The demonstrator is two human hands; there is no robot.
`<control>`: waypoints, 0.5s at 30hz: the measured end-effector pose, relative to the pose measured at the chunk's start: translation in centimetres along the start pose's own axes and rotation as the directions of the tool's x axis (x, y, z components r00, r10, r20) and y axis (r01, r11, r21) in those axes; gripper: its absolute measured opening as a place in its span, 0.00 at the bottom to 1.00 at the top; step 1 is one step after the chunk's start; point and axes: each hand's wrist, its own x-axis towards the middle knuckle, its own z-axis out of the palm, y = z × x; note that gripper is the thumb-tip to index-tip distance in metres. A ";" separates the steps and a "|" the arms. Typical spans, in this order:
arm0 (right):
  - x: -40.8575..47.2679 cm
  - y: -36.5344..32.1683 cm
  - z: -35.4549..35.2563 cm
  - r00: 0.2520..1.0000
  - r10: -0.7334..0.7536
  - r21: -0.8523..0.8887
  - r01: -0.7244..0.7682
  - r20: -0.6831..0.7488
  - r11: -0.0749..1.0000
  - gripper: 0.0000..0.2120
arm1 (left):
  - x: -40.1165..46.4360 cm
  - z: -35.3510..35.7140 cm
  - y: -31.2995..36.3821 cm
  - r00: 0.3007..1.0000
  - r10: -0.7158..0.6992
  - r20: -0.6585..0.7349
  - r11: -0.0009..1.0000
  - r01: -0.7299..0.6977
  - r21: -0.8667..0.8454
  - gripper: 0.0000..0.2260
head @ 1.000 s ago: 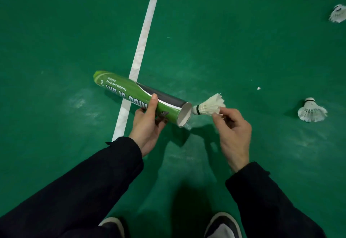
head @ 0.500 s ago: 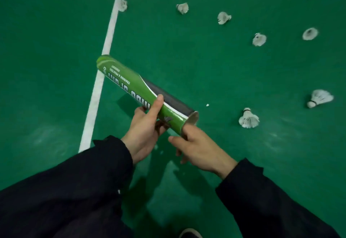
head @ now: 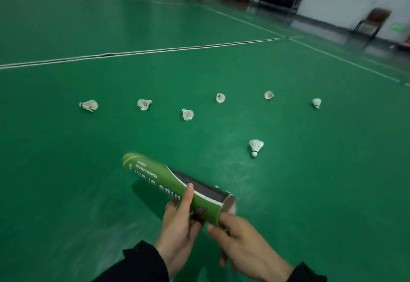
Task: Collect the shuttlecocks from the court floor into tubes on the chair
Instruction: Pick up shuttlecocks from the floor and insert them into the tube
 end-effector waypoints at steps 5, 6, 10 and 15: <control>0.3 -2.6 0.9 0.992 -0.059 -0.163 0.040 -0.112 0.986 0.10 | 0.7 -2.1 2.4 0.995 -0.065 0.069 0.997 0.067 -0.025 0.27; 0.2 -2.4 1.3 0.983 -0.080 -0.235 0.039 -0.167 0.971 0.12 | 0.7 -2.5 2.6 0.994 -0.077 0.073 0.997 0.078 -0.018 0.28; -0.1 -1.3 2.8 0.987 -0.043 -0.246 0.003 -0.158 0.969 0.06 | 1.5 -3.2 2.3 0.986 -0.108 0.123 0.994 0.108 0.009 0.30; 0.5 -0.3 4.2 0.995 0.017 -0.131 -0.030 -0.103 0.991 0.12 | 2.8 -4.1 1.0 0.984 -0.133 0.119 0.991 0.129 0.041 0.29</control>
